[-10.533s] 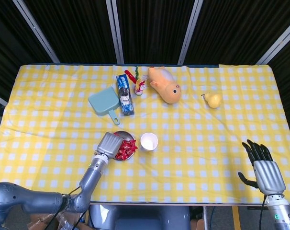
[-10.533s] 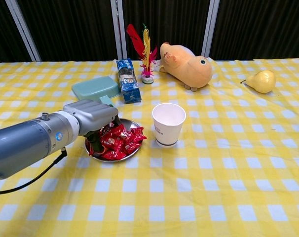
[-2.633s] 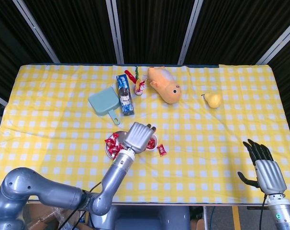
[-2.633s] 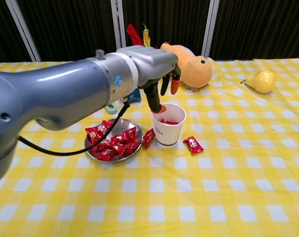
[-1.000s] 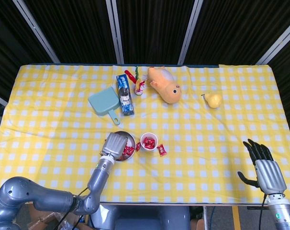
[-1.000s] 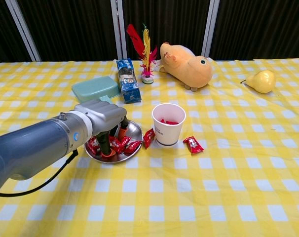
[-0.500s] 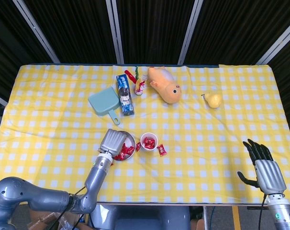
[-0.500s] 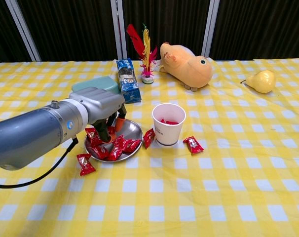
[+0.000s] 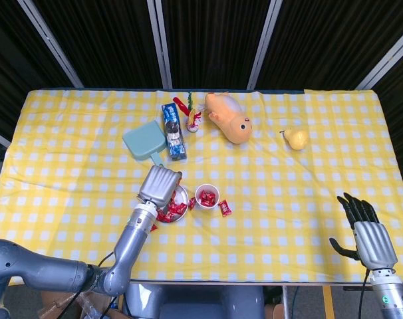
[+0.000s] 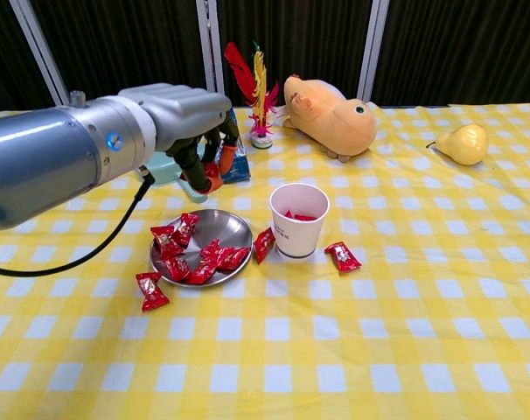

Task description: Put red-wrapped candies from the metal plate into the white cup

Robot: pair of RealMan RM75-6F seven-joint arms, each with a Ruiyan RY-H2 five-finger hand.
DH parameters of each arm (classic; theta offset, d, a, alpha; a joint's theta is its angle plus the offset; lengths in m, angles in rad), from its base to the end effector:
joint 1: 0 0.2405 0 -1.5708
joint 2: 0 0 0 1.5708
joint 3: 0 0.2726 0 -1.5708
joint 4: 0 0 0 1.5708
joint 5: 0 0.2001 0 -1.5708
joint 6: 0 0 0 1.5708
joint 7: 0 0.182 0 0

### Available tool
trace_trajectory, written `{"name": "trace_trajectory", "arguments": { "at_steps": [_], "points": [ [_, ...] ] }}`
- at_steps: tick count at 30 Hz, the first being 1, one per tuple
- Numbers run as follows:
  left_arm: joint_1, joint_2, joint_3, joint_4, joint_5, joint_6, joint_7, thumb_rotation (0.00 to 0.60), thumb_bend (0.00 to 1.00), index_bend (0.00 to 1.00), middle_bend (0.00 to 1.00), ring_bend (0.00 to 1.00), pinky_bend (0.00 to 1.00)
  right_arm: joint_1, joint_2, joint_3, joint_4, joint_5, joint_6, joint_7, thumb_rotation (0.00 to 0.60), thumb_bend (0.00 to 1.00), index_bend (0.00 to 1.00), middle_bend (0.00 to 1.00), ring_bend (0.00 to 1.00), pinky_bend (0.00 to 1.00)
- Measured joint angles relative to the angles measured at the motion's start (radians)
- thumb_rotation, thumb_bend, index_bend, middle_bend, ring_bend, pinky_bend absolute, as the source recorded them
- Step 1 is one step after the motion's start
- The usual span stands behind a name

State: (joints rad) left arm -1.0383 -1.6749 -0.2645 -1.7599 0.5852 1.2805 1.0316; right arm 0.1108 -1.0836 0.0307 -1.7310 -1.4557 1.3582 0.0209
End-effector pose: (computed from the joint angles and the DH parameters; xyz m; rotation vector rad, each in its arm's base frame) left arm -0.0311 0.3775 -0.0367 -1.8674 -0.7374 -0.7531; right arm -0.3119 -0.2198 0.1537 1.4174 -1.0984 0.8918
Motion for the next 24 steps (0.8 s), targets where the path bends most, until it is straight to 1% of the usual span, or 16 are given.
{"name": "trace_trajectory", "arguments": {
  "at_steps": [4, 7, 19, 24],
  "points": [
    [-0.025, -0.023, -0.013, 0.005, 0.012, -0.002, 0.002, 0.6, 0.4, 0.5, 0.57, 0.85, 0.94, 0.0, 0.0, 0.0, 0.0, 0.001, -0.001, 0.001, 0.6, 0.34, 0.0, 0.0, 0.0, 0.0],
    [-0.046, -0.052, -0.021, 0.029, 0.013, -0.011, 0.006, 0.6, 0.4, 0.5, 0.57, 0.85, 0.94, 0.001, 0.001, 0.001, -0.002, 0.002, -0.001, 0.002, 0.6, 0.34, 0.0, 0.0, 0.0, 0.0],
    [-0.146, -0.196, -0.056, 0.185, -0.008, -0.057, 0.035, 0.6, 0.4, 0.48, 0.55, 0.85, 0.94, 0.002, 0.006, 0.002, 0.001, 0.002, -0.004, 0.02, 0.6, 0.34, 0.0, 0.0, 0.0, 0.0],
    [-0.178, -0.24, -0.07, 0.236, -0.022, -0.075, 0.043, 0.6, 0.36, 0.44, 0.49, 0.84, 0.94, 0.003, 0.008, 0.003, 0.001, 0.003, -0.006, 0.024, 0.6, 0.34, 0.0, 0.0, 0.0, 0.0]
  ]
}}
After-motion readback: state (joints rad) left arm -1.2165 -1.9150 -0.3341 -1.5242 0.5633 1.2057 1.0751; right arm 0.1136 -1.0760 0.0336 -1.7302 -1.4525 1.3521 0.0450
